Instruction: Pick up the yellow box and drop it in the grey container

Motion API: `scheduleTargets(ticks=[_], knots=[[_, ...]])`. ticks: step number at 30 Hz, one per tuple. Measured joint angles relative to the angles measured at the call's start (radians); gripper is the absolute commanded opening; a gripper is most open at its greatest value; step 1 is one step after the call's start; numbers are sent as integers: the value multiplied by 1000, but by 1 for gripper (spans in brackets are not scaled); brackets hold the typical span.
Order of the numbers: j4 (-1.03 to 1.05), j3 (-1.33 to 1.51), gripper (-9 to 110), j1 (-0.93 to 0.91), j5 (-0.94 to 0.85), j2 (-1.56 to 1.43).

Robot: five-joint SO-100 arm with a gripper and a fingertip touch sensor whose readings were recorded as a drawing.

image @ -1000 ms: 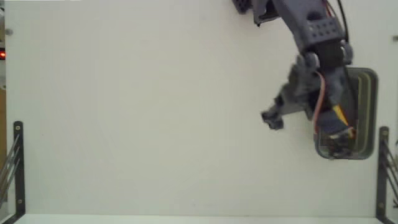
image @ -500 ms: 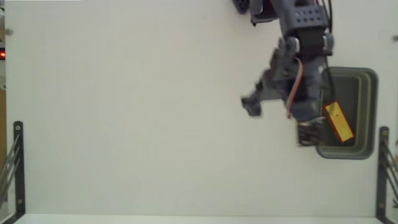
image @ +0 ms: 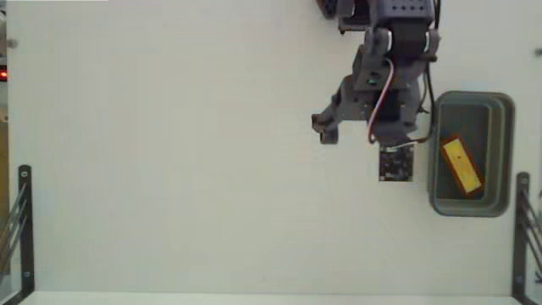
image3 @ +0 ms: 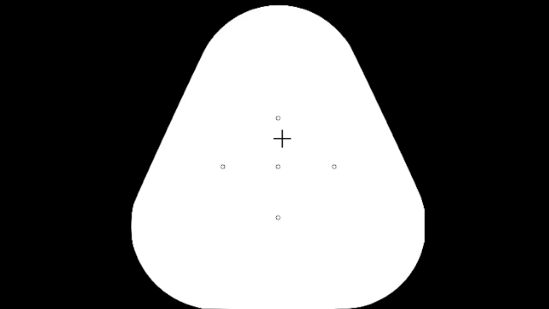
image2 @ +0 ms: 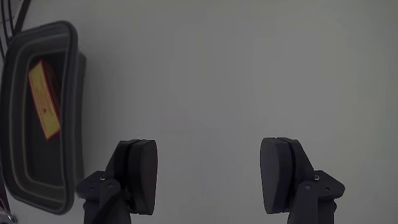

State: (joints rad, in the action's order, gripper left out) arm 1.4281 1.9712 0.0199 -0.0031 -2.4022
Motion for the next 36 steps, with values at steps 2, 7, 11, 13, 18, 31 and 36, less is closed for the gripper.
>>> scheduleTargets(ticks=[2, 7, 11, 13, 18, 31, 36], knots=[[0, 8, 110, -14, 0, -14], [0, 25, 110, -11, 0, -31], [0, 25, 110, -12, -2, -40], [0, 25, 110, -12, -2, -40], [0, 25, 110, -11, -2, -40], [0, 25, 110, -11, -2, -40], [0, 25, 110, -11, -2, -40]])
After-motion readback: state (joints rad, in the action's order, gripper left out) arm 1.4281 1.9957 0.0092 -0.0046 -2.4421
